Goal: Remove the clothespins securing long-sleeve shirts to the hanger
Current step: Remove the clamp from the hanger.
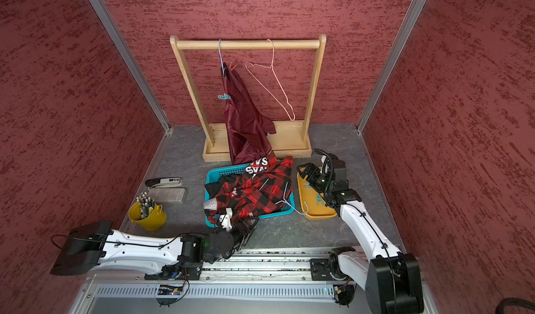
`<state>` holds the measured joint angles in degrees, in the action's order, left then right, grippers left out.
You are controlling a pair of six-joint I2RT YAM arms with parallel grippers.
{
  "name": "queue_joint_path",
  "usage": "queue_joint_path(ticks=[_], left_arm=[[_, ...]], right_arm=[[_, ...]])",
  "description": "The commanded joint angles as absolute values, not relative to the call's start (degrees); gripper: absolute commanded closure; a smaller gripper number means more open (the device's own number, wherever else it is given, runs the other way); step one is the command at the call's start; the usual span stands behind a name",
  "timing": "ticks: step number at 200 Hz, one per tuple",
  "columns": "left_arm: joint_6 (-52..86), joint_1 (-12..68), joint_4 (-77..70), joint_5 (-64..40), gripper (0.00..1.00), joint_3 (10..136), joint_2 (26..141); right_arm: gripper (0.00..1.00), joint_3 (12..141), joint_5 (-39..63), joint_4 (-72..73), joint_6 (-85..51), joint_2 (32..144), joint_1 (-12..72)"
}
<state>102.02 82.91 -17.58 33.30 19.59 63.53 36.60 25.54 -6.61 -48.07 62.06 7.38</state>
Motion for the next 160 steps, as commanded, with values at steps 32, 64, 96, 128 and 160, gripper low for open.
queue_joint_path(ticks=[32, 64, 96, 128, 160], left_arm=[[101.2, 83.1, -19.6, 35.7, 0.56, 18.6, 63.6], [100.9, 83.1, -19.9, 35.5, 0.61, 18.8, 63.7], [101.2, 83.2, -18.3, 35.7, 0.66, 19.3, 63.2], [101.7, 83.3, -15.4, 35.9, 0.71, 19.9, 62.1], [103.9, 83.6, -9.6, 35.8, 0.77, 20.8, 60.3]], right_arm=[[0.13, 35.5, 26.4, -4.4, -49.1, 61.7, 7.8], [0.13, 35.2, 26.7, -4.1, -49.1, 61.6, 7.8], [0.13, 34.9, 26.8, -4.1, -49.2, 61.5, 7.8], [0.13, 35.0, 27.0, -3.8, -49.3, 61.7, 7.8], [0.13, 35.0, 27.2, -3.8, -49.3, 62.0, 7.8]])
